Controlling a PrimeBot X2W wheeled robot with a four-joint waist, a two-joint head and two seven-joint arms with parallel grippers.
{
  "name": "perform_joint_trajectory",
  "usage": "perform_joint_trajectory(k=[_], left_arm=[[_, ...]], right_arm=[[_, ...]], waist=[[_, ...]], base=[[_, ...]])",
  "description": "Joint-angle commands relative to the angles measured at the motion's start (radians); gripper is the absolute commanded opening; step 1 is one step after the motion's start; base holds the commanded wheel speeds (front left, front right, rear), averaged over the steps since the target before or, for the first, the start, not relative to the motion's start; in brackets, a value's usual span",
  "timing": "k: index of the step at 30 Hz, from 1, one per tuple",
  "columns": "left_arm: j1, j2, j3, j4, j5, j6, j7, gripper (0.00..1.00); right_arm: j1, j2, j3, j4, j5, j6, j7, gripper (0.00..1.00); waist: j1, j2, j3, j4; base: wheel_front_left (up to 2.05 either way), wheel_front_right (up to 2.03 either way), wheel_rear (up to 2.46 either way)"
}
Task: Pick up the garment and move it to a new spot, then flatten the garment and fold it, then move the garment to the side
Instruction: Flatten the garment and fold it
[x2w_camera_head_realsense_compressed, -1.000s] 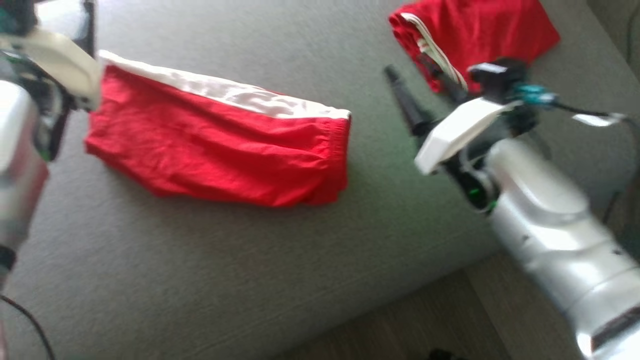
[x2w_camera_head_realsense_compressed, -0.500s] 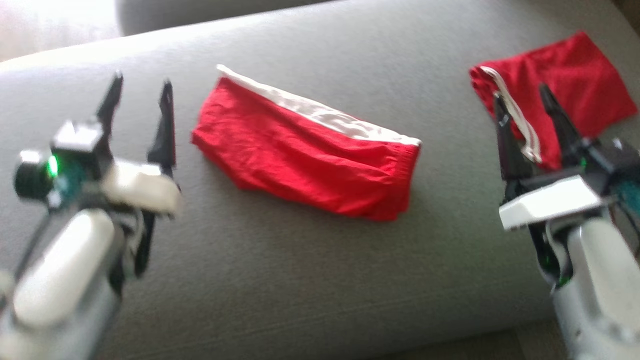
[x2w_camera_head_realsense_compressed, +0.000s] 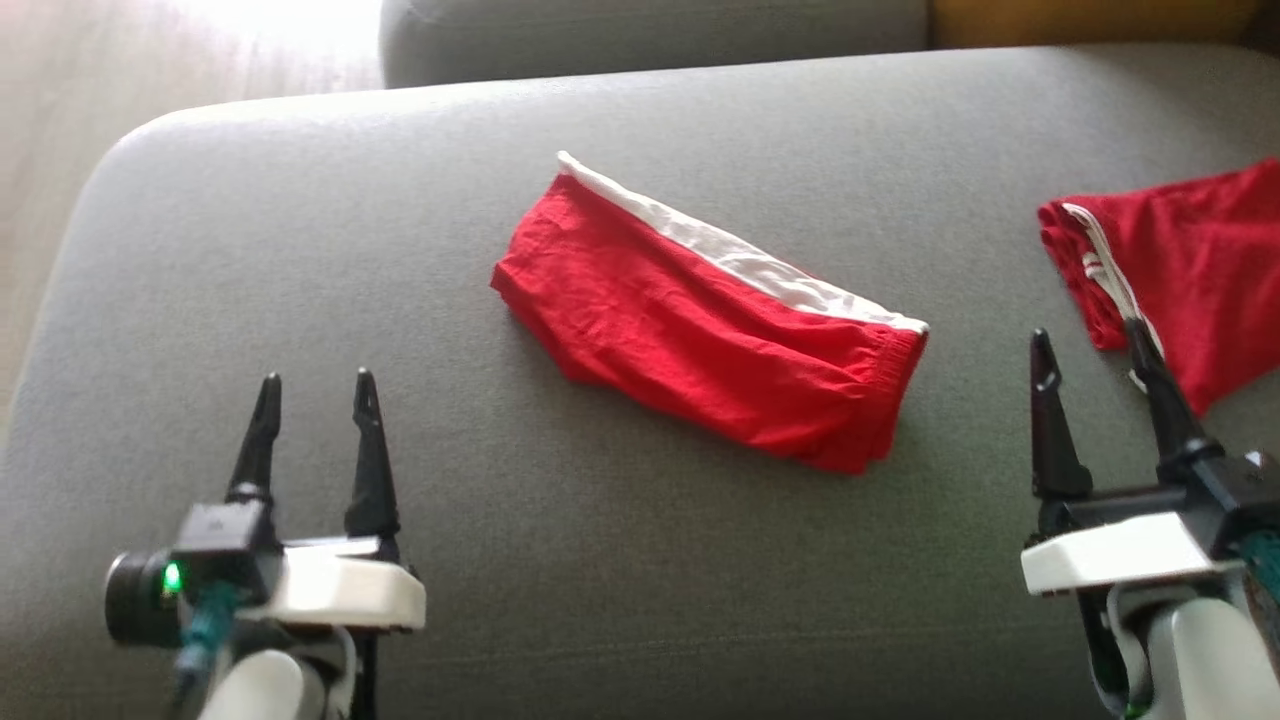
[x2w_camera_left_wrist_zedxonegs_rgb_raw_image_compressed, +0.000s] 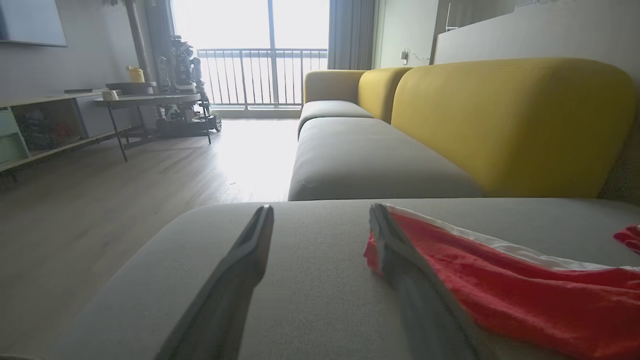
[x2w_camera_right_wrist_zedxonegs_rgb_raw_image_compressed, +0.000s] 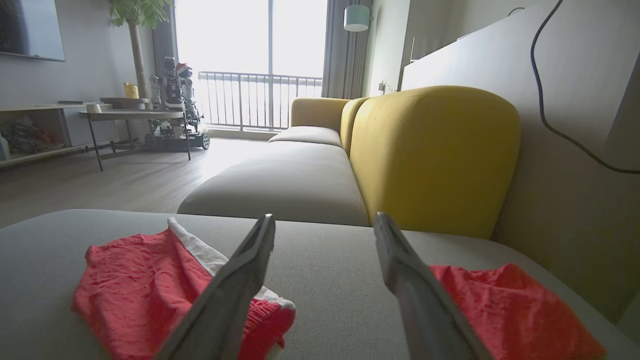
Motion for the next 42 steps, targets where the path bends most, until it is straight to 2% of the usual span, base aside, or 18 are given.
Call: perform_joint_trajectory(k=[1, 4, 10, 22, 29, 42], left_arm=[[-0.034, -0.01, 0.062, -0.043, 0.033, -0.013, -0.005, 1.0], [0.014, -0.042, 0.068, -0.02, 0.114, -0.048, -0.005, 1.0], [0.054, -0.134, 0.133, 0.0, 0.188, -0.12, -0.005, 1.0], [0.051, -0.198, 0.215, 0.021, 0.24, -0.221, -0.005, 1.0], [0.05, -0.221, 0.244, 0.041, 0.242, -0.255, -0.005, 1.0], [0.043, -0.24, 0.266, 0.058, 0.262, -0.288, -0.005, 1.0]], right_arm=[[-0.009, 0.002, 0.01, -0.032, -0.006, 0.0, -0.006, 1.0], [0.008, 0.006, 0.004, -0.019, -0.02, 0.0, -0.006, 1.0], [0.031, 0.008, -0.009, 0.016, -0.001, 0.0, -0.006, 1.0], [0.008, 0.008, 0.04, 0.021, 0.036, 0.0, -0.006, 1.0], [0.007, 0.008, 0.048, 0.022, 0.04, 0.0, -0.006, 1.0], [0.006, 0.008, 0.045, 0.036, 0.053, 0.0, -0.006, 1.0]], waist=[[0.0, -0.0001, -0.008, 0.016], [0.0, -0.0001, -0.011, 0.023], [0.0, -0.0001, -0.014, 0.033], [0.0, -0.0001, -0.006, 0.032], [0.0, -0.0001, -0.001, 0.036], [0.0, -0.0001, 0.01, 0.044]], base=[[0.0, 0.0, 0.0], [0.0, 0.0, 0.0], [0.0, 0.0, 0.0], [0.0, 0.0, 0.0], [0.0, 0.0, 0.0], [0.0, 0.0, 0.0]])
